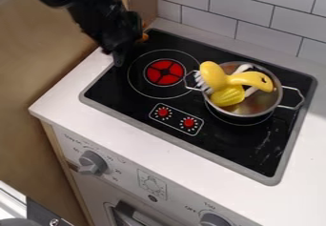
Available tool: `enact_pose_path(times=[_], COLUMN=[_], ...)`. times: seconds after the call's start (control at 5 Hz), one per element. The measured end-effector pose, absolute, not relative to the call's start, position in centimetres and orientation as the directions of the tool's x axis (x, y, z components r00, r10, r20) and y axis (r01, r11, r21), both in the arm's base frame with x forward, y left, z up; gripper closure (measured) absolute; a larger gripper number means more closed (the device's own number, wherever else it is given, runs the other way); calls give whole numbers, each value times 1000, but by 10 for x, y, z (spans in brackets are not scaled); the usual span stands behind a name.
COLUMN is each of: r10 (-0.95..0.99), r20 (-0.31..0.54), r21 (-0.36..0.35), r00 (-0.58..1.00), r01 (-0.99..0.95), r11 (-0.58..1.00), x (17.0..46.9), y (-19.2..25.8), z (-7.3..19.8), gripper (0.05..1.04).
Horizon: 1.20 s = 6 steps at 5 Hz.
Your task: Moved the sushi to below the right burner
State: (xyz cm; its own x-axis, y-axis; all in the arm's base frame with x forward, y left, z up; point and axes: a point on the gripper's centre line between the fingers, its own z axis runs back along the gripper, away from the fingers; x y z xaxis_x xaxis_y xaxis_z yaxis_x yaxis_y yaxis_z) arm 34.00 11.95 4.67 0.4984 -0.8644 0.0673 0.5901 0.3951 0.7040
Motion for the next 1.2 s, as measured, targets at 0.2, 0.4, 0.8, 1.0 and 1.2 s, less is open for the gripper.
enact_pose_path(times=[0.2,0.4,0.8,1.0,1.2], r10=[-861,-839,-810,-799,-784], r20=[37,32,-37,-75,-121], r21=[665,626,513,467,389], r00=[507,544,585,597,609], r01=[630,643,707,729,756], r11=[400,441,487,501,527], x=[336,330,308,302,294], y=[112,106,84,74,62], z=[52,55,75,86,106], gripper=[588,588,589,589,589])
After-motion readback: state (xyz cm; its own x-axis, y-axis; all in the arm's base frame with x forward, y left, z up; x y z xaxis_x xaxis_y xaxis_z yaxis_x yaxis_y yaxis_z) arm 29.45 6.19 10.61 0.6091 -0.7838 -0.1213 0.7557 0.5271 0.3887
